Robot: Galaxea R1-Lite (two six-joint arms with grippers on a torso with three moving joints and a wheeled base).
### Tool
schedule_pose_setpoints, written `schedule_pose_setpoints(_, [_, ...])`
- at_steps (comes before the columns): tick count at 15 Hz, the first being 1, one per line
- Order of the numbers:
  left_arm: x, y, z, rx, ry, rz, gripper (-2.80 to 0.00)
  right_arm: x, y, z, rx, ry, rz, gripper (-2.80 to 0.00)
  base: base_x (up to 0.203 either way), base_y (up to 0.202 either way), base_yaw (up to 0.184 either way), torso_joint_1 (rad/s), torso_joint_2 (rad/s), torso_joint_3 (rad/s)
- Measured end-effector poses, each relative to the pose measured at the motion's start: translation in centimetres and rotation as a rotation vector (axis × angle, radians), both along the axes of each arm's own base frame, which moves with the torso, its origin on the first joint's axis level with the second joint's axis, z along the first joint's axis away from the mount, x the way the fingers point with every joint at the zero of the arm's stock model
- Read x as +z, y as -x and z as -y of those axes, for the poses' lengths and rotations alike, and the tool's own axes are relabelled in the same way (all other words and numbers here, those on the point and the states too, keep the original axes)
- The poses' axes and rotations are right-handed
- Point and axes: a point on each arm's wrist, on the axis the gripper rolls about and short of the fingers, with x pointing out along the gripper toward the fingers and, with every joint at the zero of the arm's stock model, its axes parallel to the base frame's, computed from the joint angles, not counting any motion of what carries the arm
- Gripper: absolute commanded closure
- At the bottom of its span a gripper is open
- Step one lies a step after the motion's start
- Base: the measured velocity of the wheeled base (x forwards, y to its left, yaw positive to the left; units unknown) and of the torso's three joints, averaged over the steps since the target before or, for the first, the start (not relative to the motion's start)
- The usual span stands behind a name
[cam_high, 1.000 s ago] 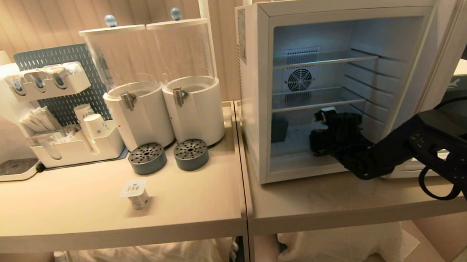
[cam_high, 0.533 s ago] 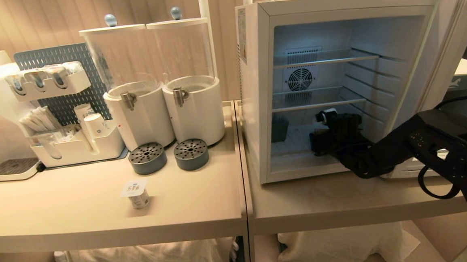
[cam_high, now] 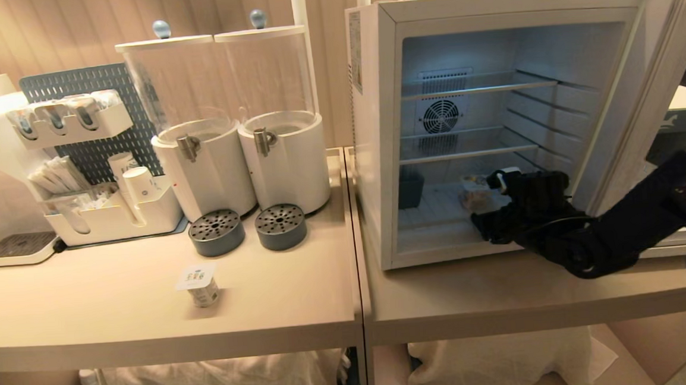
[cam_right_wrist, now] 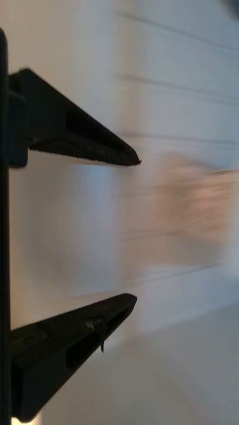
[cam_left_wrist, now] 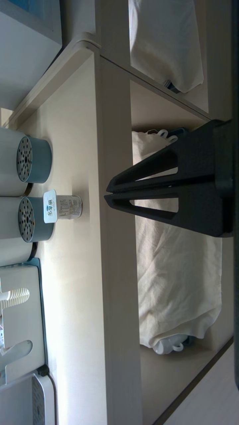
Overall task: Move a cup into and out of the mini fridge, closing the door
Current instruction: Put the yoghurt in the freezer
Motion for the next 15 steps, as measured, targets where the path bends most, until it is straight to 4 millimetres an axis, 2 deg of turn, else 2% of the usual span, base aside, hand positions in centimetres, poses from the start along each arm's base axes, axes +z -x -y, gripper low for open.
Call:
schedule_pose_setpoints(4, [0.0,0.0,0.0,0.000,0.001,0.000,0.00,4.4,6.3,1.0,0.055,-0.036,0.043,-2.80,0.000,0.000,0.000,0.000,0.00,0.000])
schedule_pose_setpoints(5, [0.0,0.0,0.0,0.000,0.001,0.000,0.00,5.5,8.2,1.3,0.068,-0.045,0.057,-0.02,0.000,0.000,0.000,0.000,0.00,0.000])
schedule_pose_setpoints(9, [0.0,0.0,0.0,0.000,0.001,0.000,0.00,10.7,17.6,2.7,0.145,-0.091,0.157,0.00,0.000,0.000,0.000,0.000,0.00,0.000])
schedule_pose_setpoints(12, [0.0,0.0,0.0,0.000,0.001,0.000,0.00,14.3,26.1,4.2,0.156,-0.111,0.257,0.00,0.000,0.000,0.000,0.000,0.00,0.000])
schedule_pose_setpoints(15, [0.0,0.0,0.0,0.000,0.001,0.000,0.00,17.1,34.7,6.1,0.079,-0.152,0.347,0.00,0.000,0.000,0.000,0.000,0.00,0.000])
